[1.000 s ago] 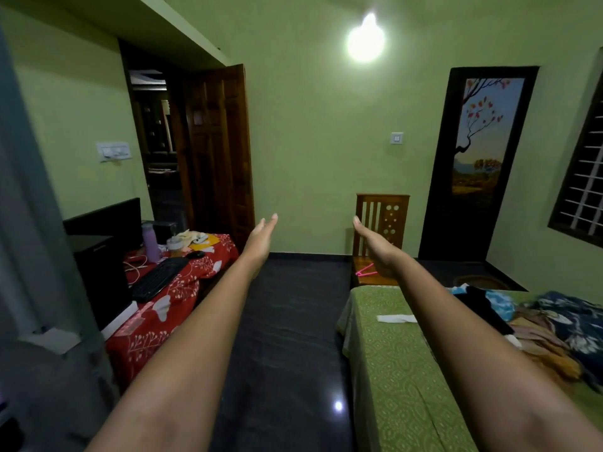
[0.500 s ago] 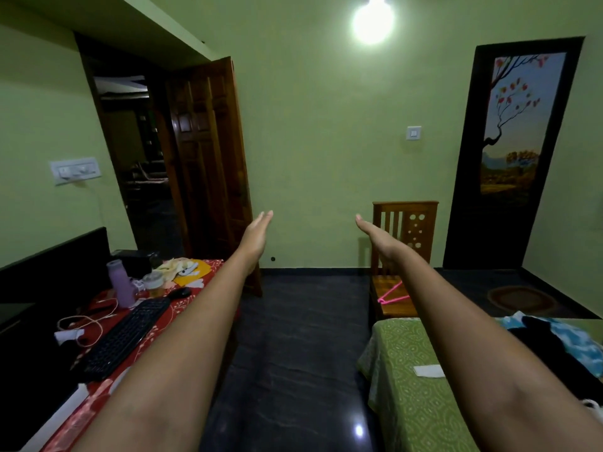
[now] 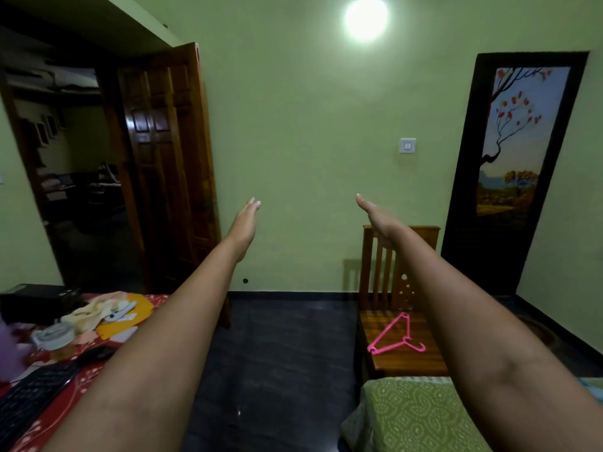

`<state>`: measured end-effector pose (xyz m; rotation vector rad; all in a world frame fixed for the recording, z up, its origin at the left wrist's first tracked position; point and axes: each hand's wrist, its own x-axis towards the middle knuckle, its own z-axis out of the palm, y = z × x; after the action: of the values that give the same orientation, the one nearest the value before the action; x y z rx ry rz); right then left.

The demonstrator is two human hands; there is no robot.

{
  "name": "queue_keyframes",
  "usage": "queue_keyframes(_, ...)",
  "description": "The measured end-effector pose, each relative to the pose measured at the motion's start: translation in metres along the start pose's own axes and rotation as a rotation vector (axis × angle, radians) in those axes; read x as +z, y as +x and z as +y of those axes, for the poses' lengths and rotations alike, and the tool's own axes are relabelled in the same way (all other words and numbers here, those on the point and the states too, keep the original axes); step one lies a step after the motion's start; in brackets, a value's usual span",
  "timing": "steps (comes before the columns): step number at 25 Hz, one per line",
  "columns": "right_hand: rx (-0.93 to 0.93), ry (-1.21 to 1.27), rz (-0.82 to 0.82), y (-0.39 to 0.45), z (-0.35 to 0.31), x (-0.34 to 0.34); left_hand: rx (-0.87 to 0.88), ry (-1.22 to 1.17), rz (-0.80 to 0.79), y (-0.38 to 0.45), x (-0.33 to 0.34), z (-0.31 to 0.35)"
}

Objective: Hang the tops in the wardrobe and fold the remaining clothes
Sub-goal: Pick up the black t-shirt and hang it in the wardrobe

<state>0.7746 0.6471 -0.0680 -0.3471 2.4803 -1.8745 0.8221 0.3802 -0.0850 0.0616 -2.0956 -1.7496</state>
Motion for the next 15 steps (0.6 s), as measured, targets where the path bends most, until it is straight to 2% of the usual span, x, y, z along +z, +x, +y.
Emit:
queue_keyframes(4, -0.013, -0.044, 0.059, 0.078, 0.018, -0.029, -0.006, -0.074, -0.009, 0.101, 0.043, -0.022)
queue_keyframes(6, 0.012, -0.047, 0.111, 0.11, 0.036, -0.055, -0.008, -0.112, -0.068, 0.149, 0.082, -0.03)
queue_keyframes(10, 0.109, 0.004, 0.352, 0.144, 0.08, -0.117, -0.006, -0.155, -0.321, 0.227, 0.189, -0.042)
queue_keyframes(15, 0.233, 0.015, 0.785, 0.118, 0.086, -0.206, 0.04, -0.234, -0.695, 0.274, 0.32, 0.0)
